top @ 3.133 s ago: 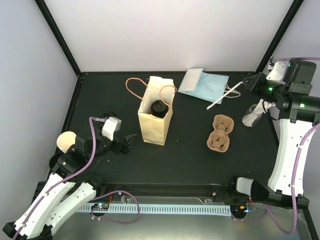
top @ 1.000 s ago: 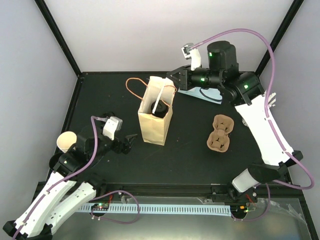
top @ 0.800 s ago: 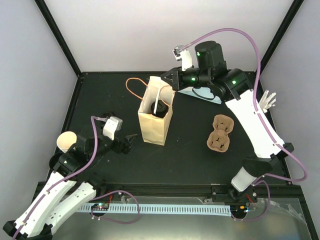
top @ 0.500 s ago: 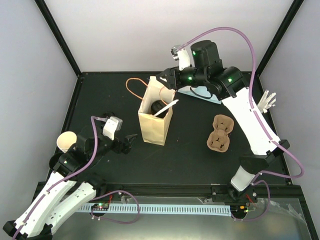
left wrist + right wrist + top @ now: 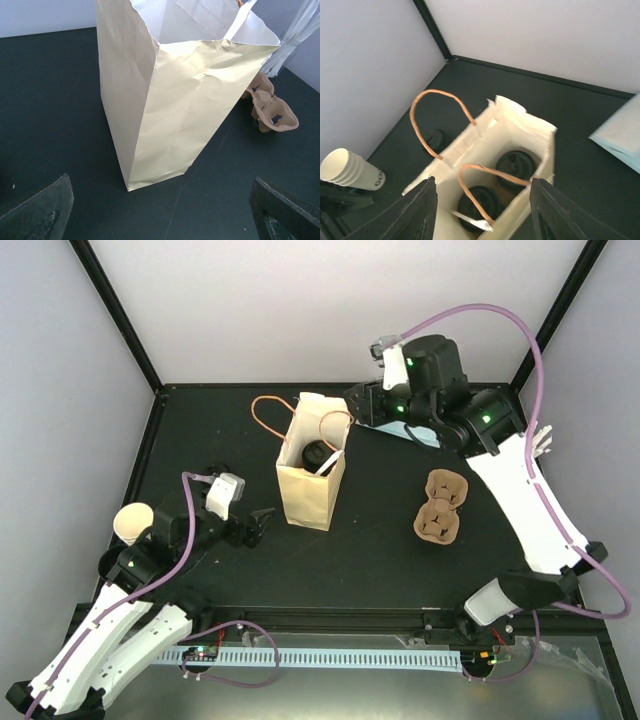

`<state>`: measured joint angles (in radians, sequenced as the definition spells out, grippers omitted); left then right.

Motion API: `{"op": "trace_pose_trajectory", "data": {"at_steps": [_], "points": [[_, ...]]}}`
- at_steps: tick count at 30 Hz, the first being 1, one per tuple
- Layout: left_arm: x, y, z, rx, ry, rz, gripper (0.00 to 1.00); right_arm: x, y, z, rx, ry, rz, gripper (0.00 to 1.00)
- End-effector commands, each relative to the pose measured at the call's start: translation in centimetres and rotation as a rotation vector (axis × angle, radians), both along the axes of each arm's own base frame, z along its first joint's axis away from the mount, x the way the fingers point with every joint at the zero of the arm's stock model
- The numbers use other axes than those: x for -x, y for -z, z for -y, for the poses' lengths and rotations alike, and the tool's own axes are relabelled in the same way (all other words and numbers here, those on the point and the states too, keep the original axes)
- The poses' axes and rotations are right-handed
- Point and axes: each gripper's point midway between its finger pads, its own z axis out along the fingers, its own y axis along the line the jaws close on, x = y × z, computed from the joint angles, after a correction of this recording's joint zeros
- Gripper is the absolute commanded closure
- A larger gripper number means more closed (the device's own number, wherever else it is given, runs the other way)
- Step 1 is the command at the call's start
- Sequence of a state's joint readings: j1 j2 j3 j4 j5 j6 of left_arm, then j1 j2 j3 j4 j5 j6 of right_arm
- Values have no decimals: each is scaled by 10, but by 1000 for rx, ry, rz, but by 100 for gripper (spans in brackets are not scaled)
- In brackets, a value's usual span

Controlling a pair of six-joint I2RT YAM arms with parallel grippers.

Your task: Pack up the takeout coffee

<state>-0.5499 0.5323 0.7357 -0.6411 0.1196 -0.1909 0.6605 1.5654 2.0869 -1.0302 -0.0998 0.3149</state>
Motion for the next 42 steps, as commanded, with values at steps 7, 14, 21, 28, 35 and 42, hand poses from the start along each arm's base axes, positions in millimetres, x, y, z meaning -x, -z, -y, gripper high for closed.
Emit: {"op": "trace_pose_trajectory", "data": {"at_steps": [7,14,21,28,35,42], "points": [[-4,-3,0,-8,-6,20,1,-6,-4,74,33,238,78,46],[-5,-3,-1,-10,-8,18,1,-7,11,109,35,338,63,44],[-5,-2,0,-12,-8,14,1,-7,36,143,55,426,15,44],[-6,-1,0,-13,-8,12,1,-10,56,175,48,512,-34,44],[-6,-1,0,-14,-9,12,1,-10,76,205,50,585,-93,45],[-5,-1,-1,-12,-11,13,1,-6,96,234,65,674,-161,47]]}}
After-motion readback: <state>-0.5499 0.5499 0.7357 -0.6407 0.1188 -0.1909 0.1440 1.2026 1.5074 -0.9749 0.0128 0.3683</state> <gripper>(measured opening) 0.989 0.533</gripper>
